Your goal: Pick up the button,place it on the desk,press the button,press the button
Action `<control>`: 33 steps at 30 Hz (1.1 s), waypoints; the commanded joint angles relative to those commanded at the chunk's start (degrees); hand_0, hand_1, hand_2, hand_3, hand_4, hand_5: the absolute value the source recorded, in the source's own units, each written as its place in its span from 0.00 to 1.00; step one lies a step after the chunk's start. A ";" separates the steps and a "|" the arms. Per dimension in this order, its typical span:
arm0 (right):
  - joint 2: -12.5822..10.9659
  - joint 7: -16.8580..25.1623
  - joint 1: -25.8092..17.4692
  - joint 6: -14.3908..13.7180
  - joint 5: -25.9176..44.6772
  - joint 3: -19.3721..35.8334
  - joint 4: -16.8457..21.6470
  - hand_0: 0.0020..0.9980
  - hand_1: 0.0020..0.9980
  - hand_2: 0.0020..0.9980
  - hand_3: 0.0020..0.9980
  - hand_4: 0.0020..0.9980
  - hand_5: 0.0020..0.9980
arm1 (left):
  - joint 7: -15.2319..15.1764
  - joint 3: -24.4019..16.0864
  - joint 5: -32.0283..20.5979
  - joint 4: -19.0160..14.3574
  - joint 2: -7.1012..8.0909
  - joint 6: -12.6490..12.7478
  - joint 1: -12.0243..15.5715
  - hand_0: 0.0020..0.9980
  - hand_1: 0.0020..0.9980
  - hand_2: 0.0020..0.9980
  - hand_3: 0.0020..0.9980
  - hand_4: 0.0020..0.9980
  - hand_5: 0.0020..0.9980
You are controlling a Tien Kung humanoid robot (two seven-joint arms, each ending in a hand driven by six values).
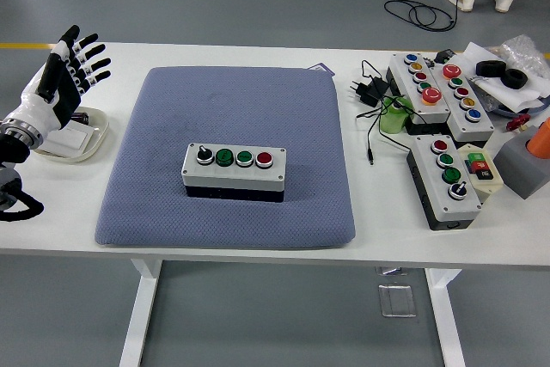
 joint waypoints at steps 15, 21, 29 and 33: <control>0.05 -0.11 0.10 0.13 -0.45 0.19 0.00 0.63 0.48 0.61 0.56 0.30 0.25 | -0.05 -0.24 0.74 0.12 0.58 0.00 -0.09 0.87 0.90 0.95 0.94 0.74 1.00; 0.06 -0.08 0.24 0.06 -0.31 0.19 0.00 0.63 0.48 0.61 0.56 0.30 0.25 | 0.01 -0.42 0.78 0.02 0.75 0.02 -0.18 0.87 0.90 0.95 0.94 0.74 1.00; -0.03 -0.08 0.39 0.00 0.15 -0.12 0.00 0.63 0.48 0.61 0.56 0.30 0.25 | 0.07 -0.33 0.78 -0.07 0.96 0.02 -0.02 0.87 0.90 0.95 0.93 0.74 1.00; -0.08 -0.10 0.26 0.08 0.17 -0.35 0.00 0.63 0.48 0.61 0.56 0.30 0.25 | 0.07 -0.09 0.76 0.04 0.90 0.13 0.14 0.87 0.90 0.95 0.93 0.74 1.00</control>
